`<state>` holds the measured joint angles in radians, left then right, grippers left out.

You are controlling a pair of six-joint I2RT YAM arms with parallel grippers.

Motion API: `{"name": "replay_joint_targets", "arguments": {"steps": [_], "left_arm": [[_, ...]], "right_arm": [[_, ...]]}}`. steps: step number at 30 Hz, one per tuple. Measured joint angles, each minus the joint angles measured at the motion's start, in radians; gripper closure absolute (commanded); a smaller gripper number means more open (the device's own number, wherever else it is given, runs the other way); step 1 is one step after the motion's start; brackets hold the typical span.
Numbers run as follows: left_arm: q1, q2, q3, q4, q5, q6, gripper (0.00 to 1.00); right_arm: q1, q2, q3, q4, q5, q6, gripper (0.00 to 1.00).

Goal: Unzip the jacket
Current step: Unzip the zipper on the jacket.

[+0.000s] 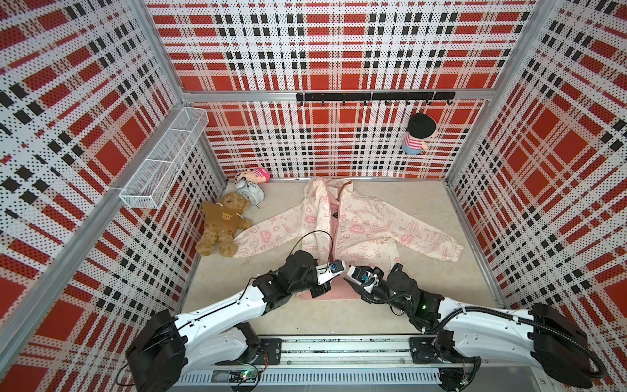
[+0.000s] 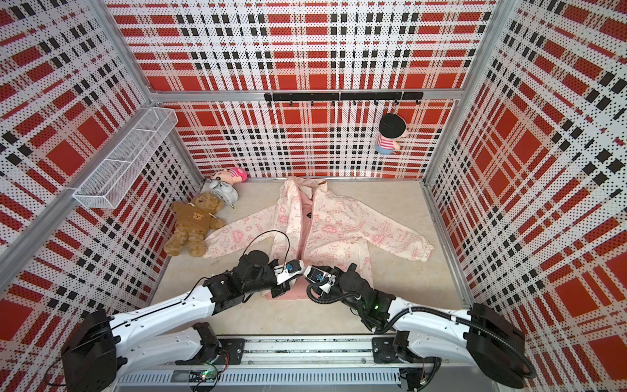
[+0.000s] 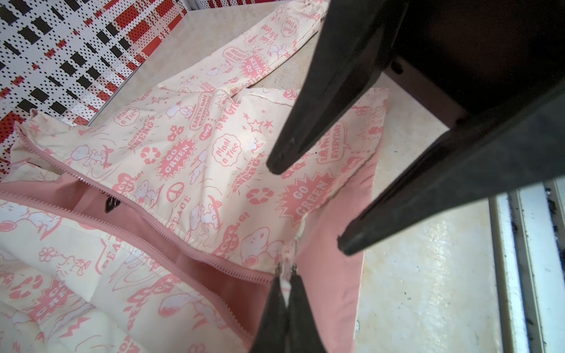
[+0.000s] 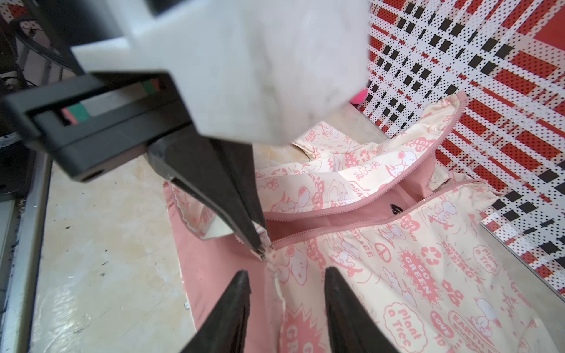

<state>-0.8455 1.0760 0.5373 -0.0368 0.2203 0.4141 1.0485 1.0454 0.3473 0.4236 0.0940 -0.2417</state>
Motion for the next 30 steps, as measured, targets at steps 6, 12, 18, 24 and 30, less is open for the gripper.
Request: {"name": "replay_joint_targets", "arguments": {"steps": [6,12,18,24,30], "left_arm": [[0.001,-0.042,-0.014,0.008,0.019,-0.011,1.00],[0.002,-0.064,-0.019,0.011,0.038,-0.019,1.00],[0.002,-0.064,-0.022,0.012,0.045,-0.022,1.00],[0.002,-0.064,-0.023,0.014,0.046,-0.022,1.00],[0.003,-0.063,-0.029,0.014,0.041,-0.024,0.86]], "right_arm": [[-0.016,0.051,0.000,0.003,-0.051,0.001,0.62],[-0.042,0.086,0.000,0.031,-0.080,0.004,0.66],[-0.058,0.107,0.004,0.039,-0.106,0.004,0.67],[-0.064,0.129,0.034,0.039,-0.154,-0.005,1.00],[-0.070,0.140,0.035,0.035,-0.188,0.000,1.00]]}}
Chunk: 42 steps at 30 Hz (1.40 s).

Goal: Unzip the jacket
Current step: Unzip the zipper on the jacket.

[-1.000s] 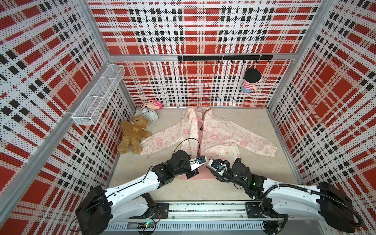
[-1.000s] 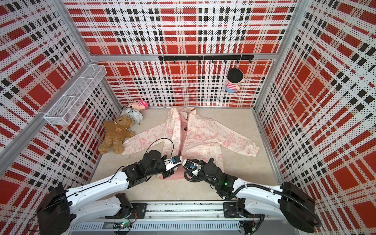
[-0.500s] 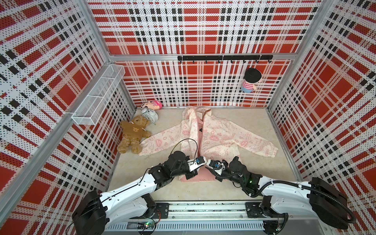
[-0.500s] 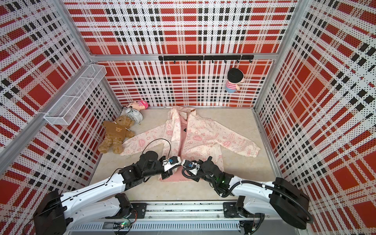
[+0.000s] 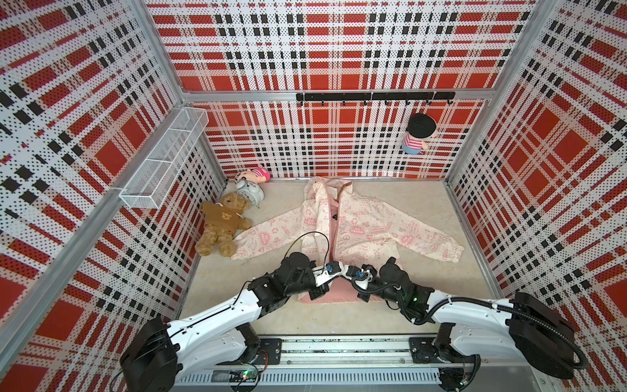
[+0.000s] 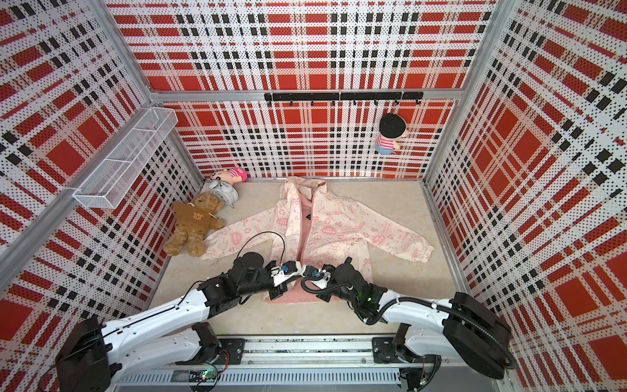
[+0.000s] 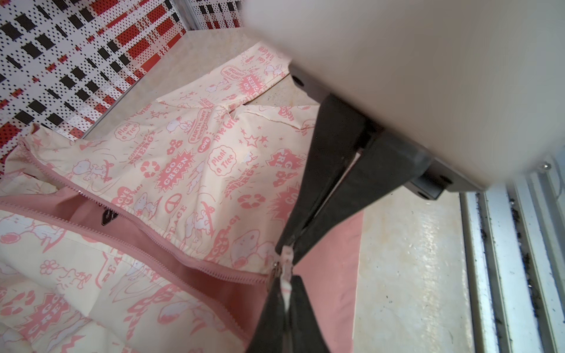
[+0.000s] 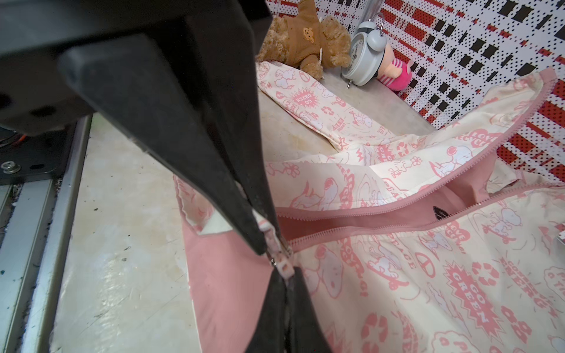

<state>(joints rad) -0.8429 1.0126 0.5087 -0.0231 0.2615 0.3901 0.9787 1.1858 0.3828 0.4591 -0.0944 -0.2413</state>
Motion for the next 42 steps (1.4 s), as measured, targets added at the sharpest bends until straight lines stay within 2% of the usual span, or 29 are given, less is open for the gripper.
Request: {"name": "replay_joint_targets", "arguments": {"steps": [3,6,11,13,14,23,27,33,39,42], "left_arm": [[0.000,0.000,0.000,0.001,0.000,0.001,0.80],[0.000,0.004,0.000,0.002,-0.003,0.000,0.79],[-0.001,0.035,0.000,0.021,-0.004,-0.003,0.90],[-0.001,0.056,0.002,0.024,-0.005,-0.007,0.99],[-0.001,0.065,0.003,0.029,-0.006,-0.010,1.00],[0.000,0.126,0.031,0.043,-0.019,-0.030,1.00],[-0.005,0.173,0.056,0.049,-0.022,-0.028,1.00],[-0.004,0.258,0.059,-0.009,-0.060,-0.027,1.00],[0.009,0.252,0.059,-0.011,-0.079,-0.028,1.00],[0.013,0.195,0.055,-0.010,-0.123,-0.033,1.00]], "right_arm": [[0.000,-0.001,0.000,0.000,0.002,0.000,1.00],[0.000,-0.016,-0.003,-0.001,0.010,-0.002,1.00],[-0.001,-0.042,-0.006,-0.024,0.022,-0.005,1.00],[-0.003,-0.043,-0.015,-0.034,0.024,-0.005,1.00],[-0.004,-0.043,-0.016,-0.043,0.023,-0.003,1.00],[-0.013,-0.048,-0.025,-0.060,0.027,0.003,1.00],[-0.013,-0.111,-0.066,-0.058,0.037,-0.001,1.00],[-0.012,-0.293,-0.074,-0.063,0.033,-0.018,1.00],[-0.012,-0.382,-0.074,-0.111,0.042,-0.023,1.00],[-0.012,-0.383,-0.074,-0.134,0.068,-0.018,1.00]]}}
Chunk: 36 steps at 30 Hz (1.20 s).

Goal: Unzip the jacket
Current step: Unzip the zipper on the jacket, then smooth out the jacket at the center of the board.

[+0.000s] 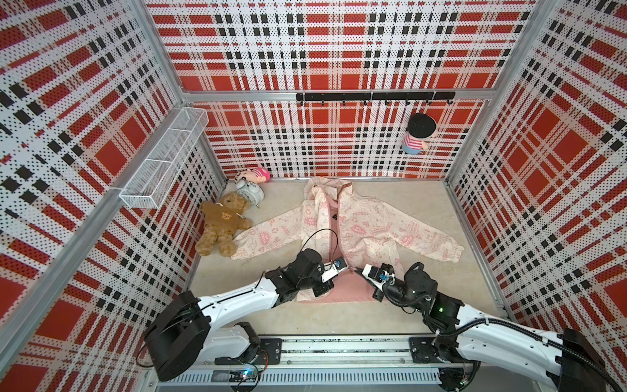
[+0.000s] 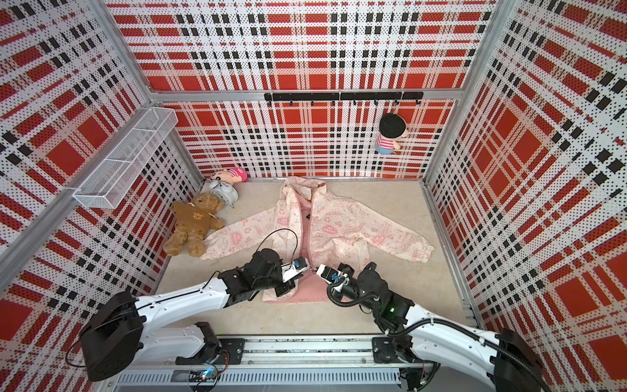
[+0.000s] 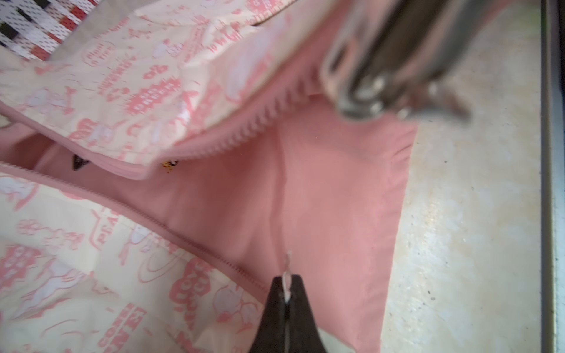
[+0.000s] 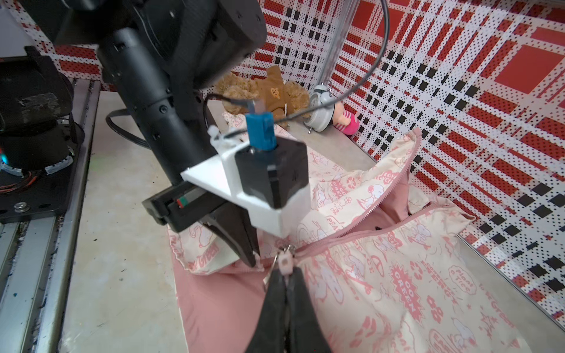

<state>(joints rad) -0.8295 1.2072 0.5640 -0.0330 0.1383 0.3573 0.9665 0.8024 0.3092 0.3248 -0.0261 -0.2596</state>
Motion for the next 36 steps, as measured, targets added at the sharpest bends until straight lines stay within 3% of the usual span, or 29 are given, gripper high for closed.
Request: {"name": "replay_joint_targets", "arguments": {"steps": [1,5,6,7,10,14,16,19,22,25,30,32,36], "left_arm": [[0.001,-0.032,-0.003,0.001,-0.021,-0.006,0.97],[0.003,-0.196,-0.008,0.009,-0.098,-0.054,0.60],[-0.001,-0.227,-0.008,0.010,-0.115,-0.069,0.42],[-0.006,-0.262,-0.008,0.007,-0.137,-0.085,0.00],[-0.042,-0.330,-0.002,-0.033,-0.181,-0.120,0.02],[-0.100,-0.363,0.033,-0.132,-0.246,-0.142,0.02],[-0.110,-0.387,0.044,-0.150,-0.290,-0.146,0.02],[-0.110,-0.452,0.046,-0.124,-0.427,-0.173,0.02],[-0.082,-0.484,0.046,-0.043,-0.578,-0.246,0.02],[0.036,-0.443,0.080,-0.027,-0.616,-0.365,0.02],[0.258,-0.197,0.172,-0.046,-0.526,-0.627,0.02],[0.276,-0.117,0.151,-0.050,-0.486,-0.715,0.02],[0.277,-0.005,0.108,-0.067,-0.410,-0.854,0.02]], "right_arm": [[0.000,0.001,0.000,-0.011,0.008,0.003,1.00],[0.001,0.034,0.026,-0.090,0.033,0.027,1.00],[0.003,0.041,0.031,-0.104,0.037,0.034,1.00],[0.009,0.048,0.039,-0.122,0.044,0.042,1.00],[0.042,0.065,0.054,-0.170,0.065,0.068,0.96],[0.102,0.100,0.083,-0.231,0.099,0.129,0.54],[0.121,0.105,0.100,-0.259,0.114,0.171,0.45],[0.133,0.093,0.131,-0.303,0.156,0.258,0.38],[0.109,0.079,0.200,-0.390,0.264,0.360,0.40],[-0.065,0.116,0.327,-0.491,0.271,0.473,0.42],[-0.439,0.300,0.462,-0.531,0.158,0.634,0.46],[-0.504,0.397,0.479,-0.555,0.123,0.678,0.39],[-0.524,0.564,0.485,-0.613,0.089,0.734,0.27]]}}
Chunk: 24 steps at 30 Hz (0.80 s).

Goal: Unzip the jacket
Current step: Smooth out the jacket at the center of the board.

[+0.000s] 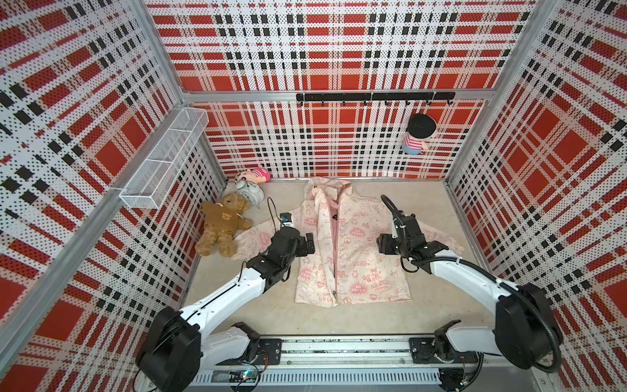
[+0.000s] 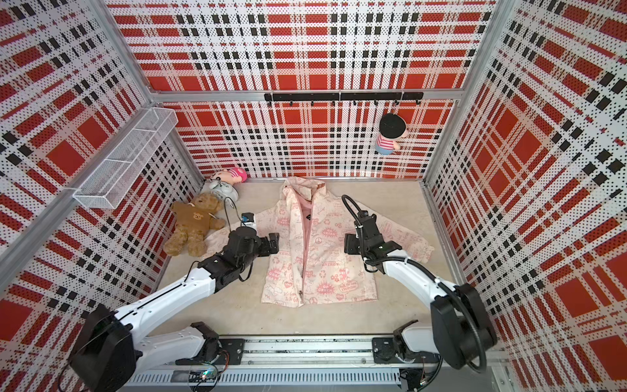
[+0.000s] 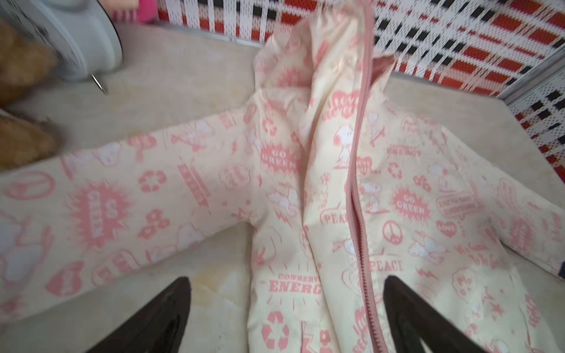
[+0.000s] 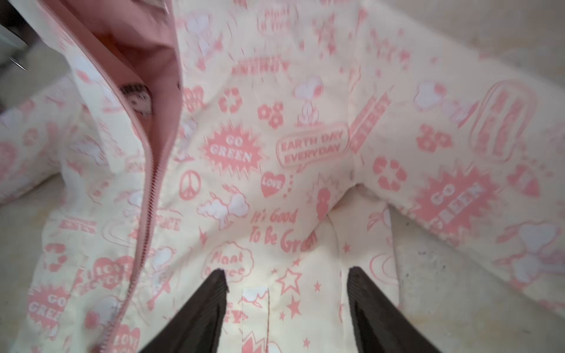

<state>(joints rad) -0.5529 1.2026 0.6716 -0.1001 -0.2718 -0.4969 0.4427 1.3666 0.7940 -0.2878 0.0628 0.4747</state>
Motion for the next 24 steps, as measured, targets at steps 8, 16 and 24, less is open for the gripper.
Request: {"name": "replay_joint_targets", "arguments": {"steps": [8,16,24], "left_arm": [[0.000,0.222,-0.014,0.007,0.074,-0.176,0.01],[-0.011,0.345,-0.054,0.145,0.112,-0.259,0.31],[-0.025,0.409,-0.064,0.242,0.151,-0.304,0.96]], "right_arm": [[-0.009,0.087,-0.033,-0.021,0.021,0.099,0.29],[-0.001,0.135,-0.119,0.051,0.078,0.207,0.45],[0.007,0.116,-0.148,0.021,0.168,0.270,0.84]]}}
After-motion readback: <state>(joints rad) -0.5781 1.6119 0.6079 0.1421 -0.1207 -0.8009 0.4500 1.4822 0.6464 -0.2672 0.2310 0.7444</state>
